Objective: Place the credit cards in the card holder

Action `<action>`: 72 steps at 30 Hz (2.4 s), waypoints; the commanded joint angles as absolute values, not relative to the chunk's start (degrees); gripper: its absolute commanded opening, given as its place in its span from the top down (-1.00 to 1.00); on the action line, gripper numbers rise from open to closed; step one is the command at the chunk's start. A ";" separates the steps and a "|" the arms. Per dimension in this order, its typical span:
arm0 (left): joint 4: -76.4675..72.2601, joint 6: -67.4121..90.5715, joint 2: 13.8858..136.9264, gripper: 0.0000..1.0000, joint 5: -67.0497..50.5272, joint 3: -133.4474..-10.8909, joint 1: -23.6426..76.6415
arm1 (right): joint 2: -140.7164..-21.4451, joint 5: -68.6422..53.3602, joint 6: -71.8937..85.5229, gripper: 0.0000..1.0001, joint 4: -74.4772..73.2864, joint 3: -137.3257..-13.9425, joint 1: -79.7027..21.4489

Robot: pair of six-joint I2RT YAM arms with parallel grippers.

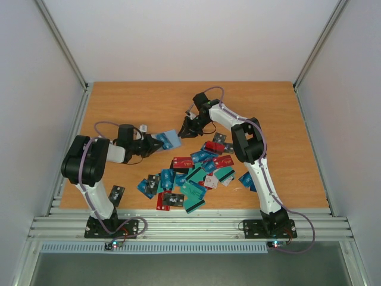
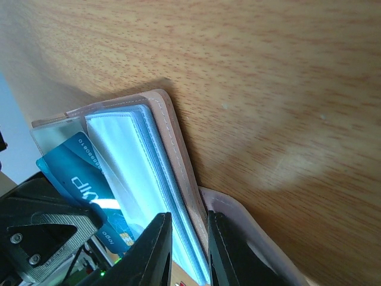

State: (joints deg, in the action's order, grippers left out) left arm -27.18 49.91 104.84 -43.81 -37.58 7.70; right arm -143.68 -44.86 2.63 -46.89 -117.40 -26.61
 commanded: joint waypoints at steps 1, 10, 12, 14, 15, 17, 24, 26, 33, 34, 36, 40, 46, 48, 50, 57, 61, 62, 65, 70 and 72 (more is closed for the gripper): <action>-27.03 48.93 105.03 0.99 -44.74 -37.32 7.91 | -146.32 -43.42 2.90 0.62 -47.47 -115.87 -26.98; -24.34 49.17 108.23 0.99 -46.58 -40.91 7.92 | -146.34 -43.77 2.92 0.64 -47.37 -115.73 -26.98; -23.18 48.84 108.80 0.99 -46.91 -41.85 7.91 | -146.22 -43.77 2.90 0.64 -47.37 -115.67 -26.98; -22.02 48.20 109.51 1.00 -47.40 -42.94 7.91 | -146.17 -43.85 2.86 0.64 -47.37 -115.65 -26.98; -21.46 47.89 109.73 1.00 -47.69 -43.46 7.91 | -146.24 -43.81 2.87 0.64 -47.36 -115.66 -26.97; -20.31 47.20 110.09 1.00 -48.16 -44.39 7.91 | -146.34 -43.84 2.84 0.65 -47.37 -115.68 -26.98; -17.30 45.20 111.88 1.00 -50.10 -47.71 7.91 | -146.51 -43.94 2.85 0.66 -47.42 -115.75 -26.98; -17.15 45.03 112.74 0.99 -51.21 -48.67 7.95 | -146.49 -43.95 2.81 0.66 -47.46 -115.71 -26.98; -16.13 44.82 115.03 0.99 -52.80 -51.15 8.29 | -146.53 -44.12 2.82 0.66 -47.55 -115.70 -26.98; -15.86 44.61 115.16 1.00 -52.96 -51.42 8.39 | -146.58 -44.19 2.85 0.67 -47.55 -115.71 -26.98; -14.10 43.90 115.17 0.99 -53.13 -52.03 8.52 | -146.66 -44.21 2.81 0.67 -47.55 -115.75 -26.98; -12.37 42.44 115.03 0.99 -53.37 -52.72 8.70 | -146.75 -44.21 2.90 0.67 -47.59 -115.82 -26.98; -9.69 40.41 115.85 0.99 -54.12 -54.39 9.11 | -146.87 -44.30 2.84 0.67 -47.64 -115.86 -26.94; -7.23 38.70 116.20 0.99 -54.10 -55.60 9.37 | -146.91 -44.27 2.89 0.67 -47.64 -115.89 -26.98; -4.54 36.90 116.57 0.99 -53.72 -56.81 9.64 | -146.84 -44.30 2.89 0.67 -47.72 -115.96 -26.98; -3.38 36.23 118.17 1.00 -54.08 -59.02 10.58 | -146.61 -44.34 2.72 0.67 -47.90 -115.81 -26.98; -0.48 35.03 118.90 0.99 -54.58 -60.82 11.13 | -146.39 -44.30 2.64 0.67 -47.90 -115.73 -26.96; 0.81 34.18 119.03 1.00 -54.57 -61.38 11.22 | -146.34 -44.30 2.64 0.67 -47.90 -115.68 -26.98; 4.77 31.87 119.80 0.99 -54.92 -62.88 11.59 | -146.11 -44.21 2.64 0.67 -47.90 -115.75 -26.98; 8.63 29.19 119.03 0.92 -54.23 -63.97 11.73 | -145.82 -43.92 2.31 0.67 -48.19 -115.40 -26.94; 10.24 28.61 118.12 0.82 -53.57 -64.27 11.77 | -145.70 -43.71 1.99 0.67 -48.41 -115.39 -26.98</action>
State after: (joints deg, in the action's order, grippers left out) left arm 4.40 32.25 117.86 -54.50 -63.37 9.93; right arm -143.68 -45.45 2.59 -46.48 -116.92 -26.41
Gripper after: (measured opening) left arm 0.049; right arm 0.164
